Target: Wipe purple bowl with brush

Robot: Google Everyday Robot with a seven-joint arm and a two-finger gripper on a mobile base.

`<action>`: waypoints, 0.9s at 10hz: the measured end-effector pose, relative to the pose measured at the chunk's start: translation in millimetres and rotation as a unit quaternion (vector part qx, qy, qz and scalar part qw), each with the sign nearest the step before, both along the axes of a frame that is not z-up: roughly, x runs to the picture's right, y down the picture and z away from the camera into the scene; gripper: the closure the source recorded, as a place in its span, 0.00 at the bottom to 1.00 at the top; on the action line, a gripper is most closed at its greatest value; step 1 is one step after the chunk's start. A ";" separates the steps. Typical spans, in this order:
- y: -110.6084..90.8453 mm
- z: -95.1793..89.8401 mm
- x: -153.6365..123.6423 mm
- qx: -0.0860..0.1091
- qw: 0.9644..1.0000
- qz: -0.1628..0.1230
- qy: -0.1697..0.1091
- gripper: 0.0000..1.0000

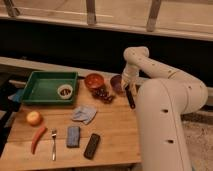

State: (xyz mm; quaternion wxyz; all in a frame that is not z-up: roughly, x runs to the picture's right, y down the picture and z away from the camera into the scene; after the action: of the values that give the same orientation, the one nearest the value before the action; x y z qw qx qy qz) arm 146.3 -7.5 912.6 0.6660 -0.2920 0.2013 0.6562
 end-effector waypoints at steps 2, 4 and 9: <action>-2.2 -0.1 -33.6 0.002 1.000 -0.011 -0.027 0.87; 6.1 -10.1 -52.6 -0.002 0.999 -0.013 -0.041 0.87; 20.1 -36.2 -7.7 -0.013 1.000 0.006 -0.010 0.87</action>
State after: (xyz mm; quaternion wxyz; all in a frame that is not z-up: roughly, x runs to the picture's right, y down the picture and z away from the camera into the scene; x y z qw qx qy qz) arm 138.6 12.6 876.4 0.6603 -0.3089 0.2014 0.6543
